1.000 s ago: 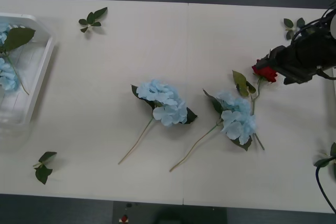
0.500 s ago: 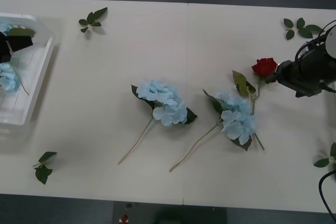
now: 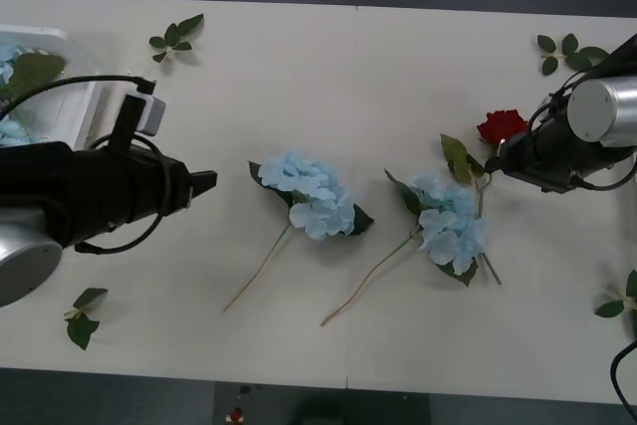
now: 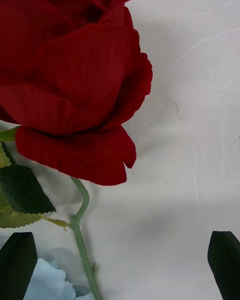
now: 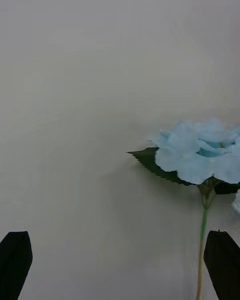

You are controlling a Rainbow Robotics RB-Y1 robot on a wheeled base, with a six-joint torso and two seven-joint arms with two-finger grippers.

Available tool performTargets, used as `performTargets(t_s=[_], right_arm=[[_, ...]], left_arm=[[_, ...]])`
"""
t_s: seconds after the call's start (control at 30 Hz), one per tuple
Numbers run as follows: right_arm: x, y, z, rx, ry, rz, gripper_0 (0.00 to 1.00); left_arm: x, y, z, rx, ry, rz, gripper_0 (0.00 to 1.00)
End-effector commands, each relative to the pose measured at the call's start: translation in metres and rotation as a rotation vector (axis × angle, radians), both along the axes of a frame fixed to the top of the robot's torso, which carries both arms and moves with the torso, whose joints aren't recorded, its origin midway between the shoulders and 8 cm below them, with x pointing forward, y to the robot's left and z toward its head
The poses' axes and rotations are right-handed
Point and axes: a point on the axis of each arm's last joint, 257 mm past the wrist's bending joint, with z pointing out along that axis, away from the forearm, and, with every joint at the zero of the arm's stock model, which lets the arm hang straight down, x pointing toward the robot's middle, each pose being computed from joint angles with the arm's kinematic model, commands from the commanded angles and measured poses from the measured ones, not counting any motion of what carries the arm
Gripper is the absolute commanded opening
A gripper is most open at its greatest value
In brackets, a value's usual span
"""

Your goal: Put the red flowers into the right box and the blue flowers into the left box

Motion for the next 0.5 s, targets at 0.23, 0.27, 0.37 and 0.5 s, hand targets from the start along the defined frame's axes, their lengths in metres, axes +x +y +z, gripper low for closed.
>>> performTargets(t_s=[0.23,0.27,0.37,0.5], right_arm=[[0.019,0.010,0.000,0.004,-0.055,-0.006,1.00],[0.019,0.011,0.000,0.002,-0.057,-0.006,1.00],[0.020,0.015,-0.003,-0.007,-0.060,0.005,1.00],[0.022,0.020,-0.007,-0.030,-0.070,0.020,1.00]], left_arm=[[0.013,-0.045,-0.031,0.088,0.018,-0.080,1.00],[0.014,-0.047,-0.033,0.095,0.022,-0.086,1.00],[0.016,-0.057,-0.048,0.131,0.046,-0.112,1.00],[0.021,-0.073,-0.061,0.150,0.068,-0.135,1.00]])
